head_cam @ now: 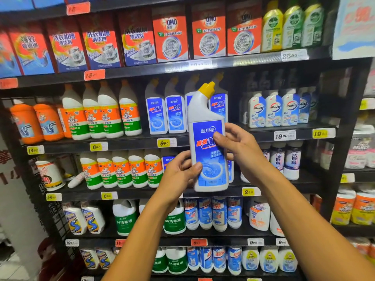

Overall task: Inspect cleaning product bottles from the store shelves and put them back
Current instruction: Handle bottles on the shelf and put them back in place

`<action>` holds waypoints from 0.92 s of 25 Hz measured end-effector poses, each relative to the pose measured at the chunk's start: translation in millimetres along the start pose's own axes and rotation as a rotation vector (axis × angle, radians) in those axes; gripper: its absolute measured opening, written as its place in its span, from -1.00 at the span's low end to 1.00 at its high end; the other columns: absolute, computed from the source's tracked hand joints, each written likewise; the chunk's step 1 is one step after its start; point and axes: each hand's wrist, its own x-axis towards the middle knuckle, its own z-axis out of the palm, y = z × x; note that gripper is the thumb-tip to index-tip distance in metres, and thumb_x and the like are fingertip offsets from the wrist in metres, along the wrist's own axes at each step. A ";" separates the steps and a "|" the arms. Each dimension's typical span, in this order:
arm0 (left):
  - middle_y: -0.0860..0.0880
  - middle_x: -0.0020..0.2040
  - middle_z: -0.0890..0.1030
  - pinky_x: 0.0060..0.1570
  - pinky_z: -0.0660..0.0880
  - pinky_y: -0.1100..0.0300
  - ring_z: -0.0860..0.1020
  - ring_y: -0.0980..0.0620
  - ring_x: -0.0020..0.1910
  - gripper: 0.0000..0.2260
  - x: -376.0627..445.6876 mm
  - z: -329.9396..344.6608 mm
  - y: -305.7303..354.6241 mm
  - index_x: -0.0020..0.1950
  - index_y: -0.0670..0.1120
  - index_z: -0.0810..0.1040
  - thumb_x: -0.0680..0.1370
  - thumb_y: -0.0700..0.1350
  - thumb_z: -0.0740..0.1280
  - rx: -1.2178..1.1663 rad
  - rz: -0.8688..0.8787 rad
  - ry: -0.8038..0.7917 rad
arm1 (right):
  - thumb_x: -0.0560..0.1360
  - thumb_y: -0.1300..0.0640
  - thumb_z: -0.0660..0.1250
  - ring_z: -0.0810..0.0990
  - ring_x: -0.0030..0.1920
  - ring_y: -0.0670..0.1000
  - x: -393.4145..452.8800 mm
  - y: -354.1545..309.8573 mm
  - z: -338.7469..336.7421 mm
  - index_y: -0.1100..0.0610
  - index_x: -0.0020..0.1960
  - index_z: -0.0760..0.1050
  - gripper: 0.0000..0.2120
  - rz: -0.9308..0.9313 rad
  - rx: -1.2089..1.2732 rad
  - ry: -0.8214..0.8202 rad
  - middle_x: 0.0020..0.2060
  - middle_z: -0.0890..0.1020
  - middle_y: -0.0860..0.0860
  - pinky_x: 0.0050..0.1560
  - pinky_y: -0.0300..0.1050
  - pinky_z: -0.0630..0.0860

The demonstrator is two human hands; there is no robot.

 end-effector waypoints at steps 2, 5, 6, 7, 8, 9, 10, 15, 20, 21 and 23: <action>0.07 -0.01 0.73 -0.23 0.60 0.28 0.69 0.09 -0.02 -0.76 2.5 -0.3 -0.9 0.18 -0.05 0.52 0.58 -0.31 0.32 0.008 0.036 0.017 | 0.42 0.05 0.40 0.71 0.01 -0.07 0.1 -1.0 0.8 0.00 0.16 0.52 -0.69 -0.021 0.023 -0.022 -0.03 0.74 -0.07 -0.17 -0.25 0.61; 0.10 -0.03 0.72 -0.19 0.59 0.29 0.69 0.13 -0.02 -0.72 5.8 0.3 -2.9 0.22 -0.08 0.50 0.57 -0.34 0.31 0.022 0.074 0.059 | 0.43 0.05 0.39 0.70 0.06 -0.04 1.0 0.6 -0.5 0.02 0.25 0.48 -0.60 -0.038 0.061 -0.063 0.02 0.73 -0.03 -0.10 -0.21 0.62; 0.10 -0.01 0.72 -0.17 0.59 0.29 0.68 0.14 0.00 -0.70 6.3 0.7 -3.5 0.26 -0.10 0.50 0.57 -0.35 0.32 0.028 0.080 0.078 | 0.44 0.05 0.39 0.70 0.08 -0.04 0.7 1.1 -2.4 0.01 0.27 0.47 -0.59 -0.035 0.063 -0.081 0.04 0.73 -0.03 -0.09 -0.21 0.62; 0.08 0.01 0.71 -0.15 0.60 0.28 0.68 0.14 0.01 -0.68 6.7 0.5 -3.8 0.29 -0.12 0.49 0.56 -0.35 0.32 0.032 0.086 0.095 | 0.44 0.04 0.39 0.69 0.10 -0.04 0.4 1.4 -4.0 0.01 0.29 0.47 -0.58 -0.029 0.060 -0.100 0.06 0.72 -0.03 -0.08 -0.22 0.62; 0.06 0.05 0.70 -0.14 0.59 0.29 0.67 0.15 0.02 -0.66 7.0 -0.1 -3.7 0.31 -0.13 0.48 0.56 -0.36 0.32 0.036 0.096 0.108 | 0.44 0.04 0.40 0.68 0.12 -0.04 0.1 1.9 -5.5 0.00 0.30 0.46 -0.57 -0.023 0.048 -0.116 0.08 0.71 -0.03 -0.07 -0.23 0.61; 0.04 0.07 0.69 -0.14 0.59 0.30 0.67 0.16 0.03 -0.65 7.7 -0.7 -3.7 0.32 -0.13 0.48 0.55 -0.36 0.32 0.041 0.109 0.116 | 0.44 0.04 0.41 0.67 0.13 -0.04 0.5 2.6 -6.8 0.00 0.30 0.47 -0.56 -0.021 0.029 -0.129 0.10 0.71 -0.03 -0.06 -0.23 0.61; 0.03 0.09 0.68 -0.14 0.59 0.31 0.67 0.17 0.03 -0.64 8.1 -0.8 -4.1 0.32 -0.13 0.49 0.55 -0.37 0.33 0.045 0.116 0.117 | 0.43 0.04 0.42 0.67 0.14 -0.04 0.3 3.7 -7.8 0.00 0.29 0.48 -0.56 -0.023 0.010 -0.138 0.11 0.70 -0.03 -0.05 -0.23 0.61; 0.08 0.05 0.69 -0.14 0.59 0.31 0.67 0.18 0.02 -0.66 9.1 3.4 -2.4 0.30 -0.11 0.49 0.55 -0.35 0.33 0.039 0.111 0.068 | 0.39 0.09 0.46 0.69 0.10 0.01 2.1 0.8 -9.0 0.05 0.23 0.53 -0.59 -0.054 0.006 -0.122 0.07 0.71 0.02 -0.06 -0.20 0.62; -0.01 0.20 0.66 0.03 0.60 0.19 0.64 0.04 0.16 -0.53 4.6 1.1 -3.3 0.36 -0.01 0.42 0.46 -0.11 0.43 -0.001 0.067 -0.093 | 0.31 0.08 0.52 0.73 -0.02 0.02 2.4 -5.7 -6.8 0.11 0.10 0.60 -0.63 -0.059 0.026 -0.047 -0.03 0.74 0.04 -0.18 -0.23 0.62; -0.01 0.20 0.66 0.04 0.61 0.17 0.64 0.03 0.16 -0.51 2.8 0.7 -4.5 0.35 0.00 0.42 0.44 -0.09 0.45 0.009 0.049 -0.113 | 0.30 0.08 0.53 0.73 -0.04 0.01 1.6 -5.8 -5.3 0.11 0.07 0.61 -0.64 -0.060 0.026 -0.030 -0.05 0.75 0.04 -0.20 -0.24 0.61; -0.01 0.18 0.67 0.02 0.62 0.15 0.65 0.01 0.15 -0.51 0.1 1.3 -7.2 0.33 -0.01 0.44 0.42 -0.08 0.47 0.023 0.030 -0.115 | 0.28 0.08 0.54 0.74 -0.06 0.00 -0.5 -5.3 -2.9 0.10 0.04 0.62 -0.66 -0.063 0.027 -0.004 -0.07 0.75 0.03 -0.22 -0.26 0.61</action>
